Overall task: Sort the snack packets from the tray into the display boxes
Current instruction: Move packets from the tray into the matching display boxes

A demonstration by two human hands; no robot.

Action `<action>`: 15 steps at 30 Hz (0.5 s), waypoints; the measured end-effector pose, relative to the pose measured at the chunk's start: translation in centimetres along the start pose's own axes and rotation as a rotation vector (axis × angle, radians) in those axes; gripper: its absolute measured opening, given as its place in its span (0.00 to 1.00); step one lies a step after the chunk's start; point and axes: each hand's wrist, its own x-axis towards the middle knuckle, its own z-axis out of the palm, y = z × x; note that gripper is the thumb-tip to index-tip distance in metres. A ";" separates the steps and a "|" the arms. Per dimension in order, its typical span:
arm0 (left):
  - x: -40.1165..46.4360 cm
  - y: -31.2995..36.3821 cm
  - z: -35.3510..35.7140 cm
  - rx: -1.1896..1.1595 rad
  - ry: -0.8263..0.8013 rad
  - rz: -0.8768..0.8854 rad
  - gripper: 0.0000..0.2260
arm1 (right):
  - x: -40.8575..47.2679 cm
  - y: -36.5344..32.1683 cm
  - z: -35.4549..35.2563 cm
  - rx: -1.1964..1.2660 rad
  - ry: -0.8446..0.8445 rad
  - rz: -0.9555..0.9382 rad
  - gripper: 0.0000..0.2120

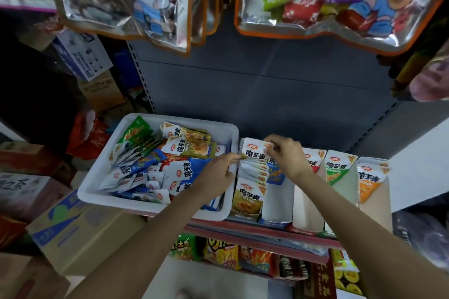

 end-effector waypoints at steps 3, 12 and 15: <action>-0.1 -0.1 0.0 -0.023 0.009 -0.009 0.20 | -0.2 -0.2 0.5 -0.264 -0.115 -0.068 0.10; -0.5 -2.7 -1.6 -0.028 0.051 -0.045 0.18 | -0.3 -3.0 1.4 -0.416 -0.026 -0.107 0.14; -0.5 -5.4 -3.2 0.059 0.139 -0.096 0.16 | 0.0 -5.7 2.4 -0.249 -0.032 -0.164 0.14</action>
